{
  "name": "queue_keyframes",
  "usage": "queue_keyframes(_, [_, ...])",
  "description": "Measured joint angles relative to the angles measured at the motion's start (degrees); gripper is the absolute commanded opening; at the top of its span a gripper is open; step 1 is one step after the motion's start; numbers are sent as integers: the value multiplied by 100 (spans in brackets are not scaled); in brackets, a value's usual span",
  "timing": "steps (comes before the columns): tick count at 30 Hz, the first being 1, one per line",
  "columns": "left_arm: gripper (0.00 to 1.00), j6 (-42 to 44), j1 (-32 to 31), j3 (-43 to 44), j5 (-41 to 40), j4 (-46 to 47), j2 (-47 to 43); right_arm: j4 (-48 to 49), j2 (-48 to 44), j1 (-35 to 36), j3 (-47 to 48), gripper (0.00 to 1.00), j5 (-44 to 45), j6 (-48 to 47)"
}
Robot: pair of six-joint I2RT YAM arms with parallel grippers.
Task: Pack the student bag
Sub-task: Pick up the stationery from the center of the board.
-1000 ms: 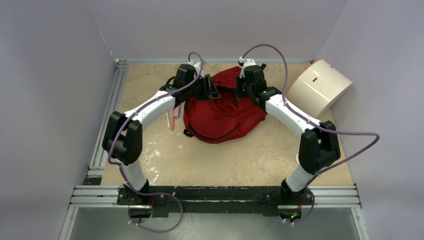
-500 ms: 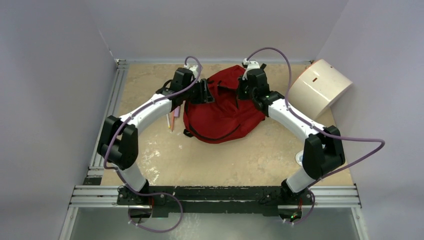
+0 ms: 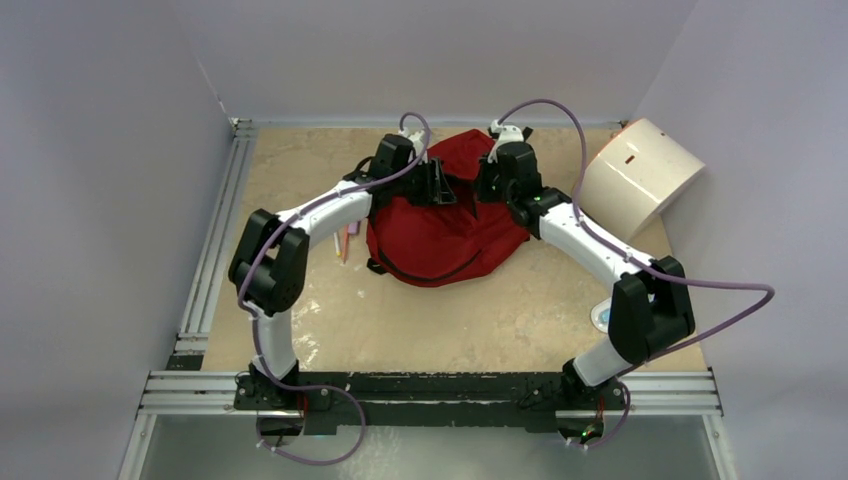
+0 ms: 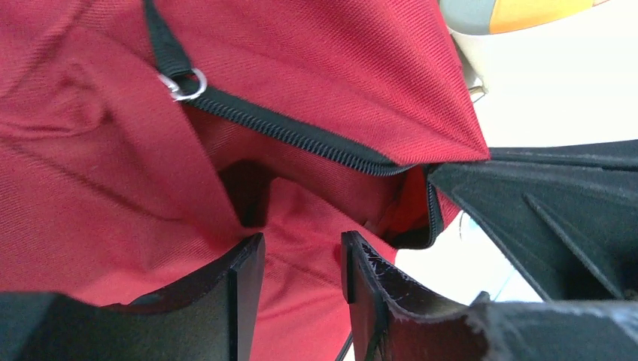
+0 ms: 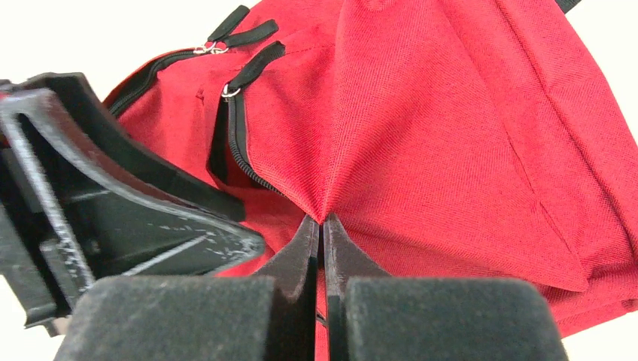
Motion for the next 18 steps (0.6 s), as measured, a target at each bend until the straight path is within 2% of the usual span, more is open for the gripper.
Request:
queue_keyframes(11, [41,-291,-101,942,188,92,750,136,-304,-20,-339,0,-11,138])
queue_keyframes(13, [40,-321,-103,1071,236,90,822,205,-361,-24,-426,8,-11,177])
queue_keyframes(18, [40,-367,-101,1207,264,87,883,304,-538,-28,-629,37,57,339])
